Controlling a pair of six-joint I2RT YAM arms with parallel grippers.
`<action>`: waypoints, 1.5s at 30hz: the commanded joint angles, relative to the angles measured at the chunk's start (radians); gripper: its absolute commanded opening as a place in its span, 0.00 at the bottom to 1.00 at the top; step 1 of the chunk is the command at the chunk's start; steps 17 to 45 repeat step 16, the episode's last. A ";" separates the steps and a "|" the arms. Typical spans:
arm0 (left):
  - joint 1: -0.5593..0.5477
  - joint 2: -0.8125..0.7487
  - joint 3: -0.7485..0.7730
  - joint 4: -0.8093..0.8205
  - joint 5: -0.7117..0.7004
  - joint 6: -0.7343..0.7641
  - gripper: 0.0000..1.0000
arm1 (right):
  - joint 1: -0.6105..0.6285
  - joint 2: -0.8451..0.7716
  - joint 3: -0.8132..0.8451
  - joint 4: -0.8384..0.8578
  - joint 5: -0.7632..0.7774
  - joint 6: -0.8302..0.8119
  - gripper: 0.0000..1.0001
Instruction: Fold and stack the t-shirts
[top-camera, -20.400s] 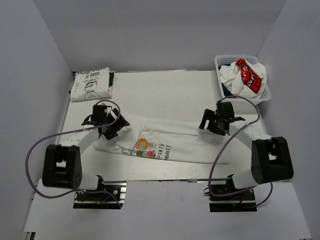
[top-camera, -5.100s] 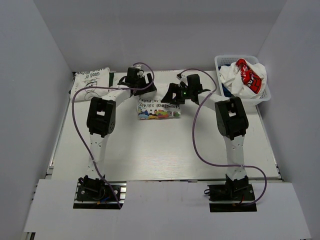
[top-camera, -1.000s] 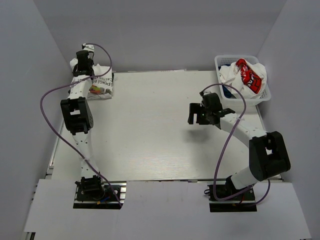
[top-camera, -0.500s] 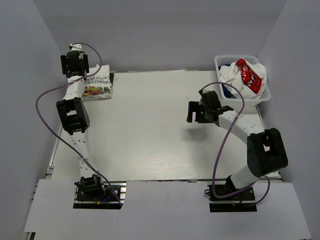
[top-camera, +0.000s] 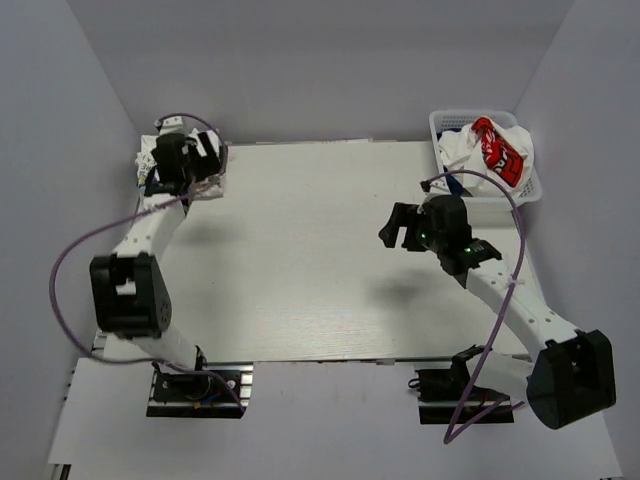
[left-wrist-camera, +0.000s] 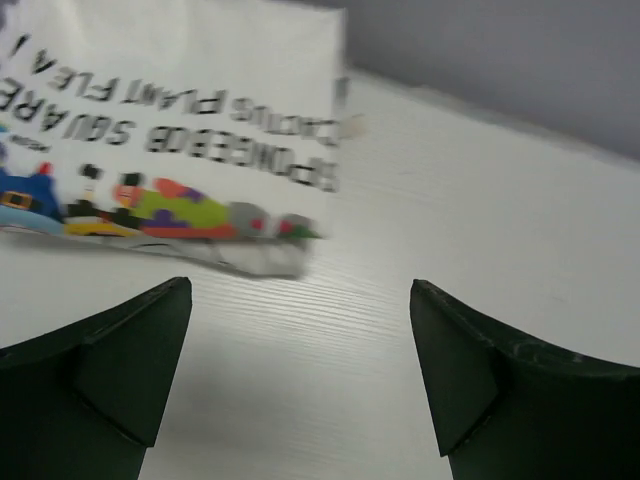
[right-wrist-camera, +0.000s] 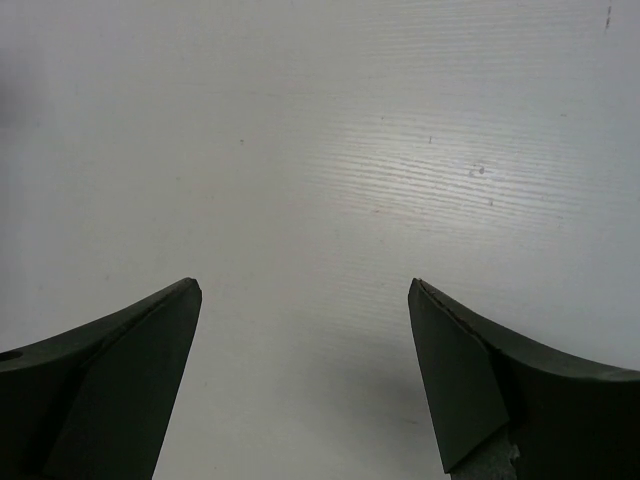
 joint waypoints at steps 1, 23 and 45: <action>-0.141 -0.348 -0.309 0.172 0.117 -0.204 1.00 | -0.002 -0.072 -0.075 0.061 -0.034 0.044 0.90; -0.429 -0.927 -0.779 -0.187 -0.060 -0.419 1.00 | 0.001 -0.385 -0.391 0.262 -0.110 0.139 0.90; -0.429 -0.927 -0.779 -0.187 -0.060 -0.419 1.00 | 0.001 -0.385 -0.391 0.262 -0.110 0.139 0.90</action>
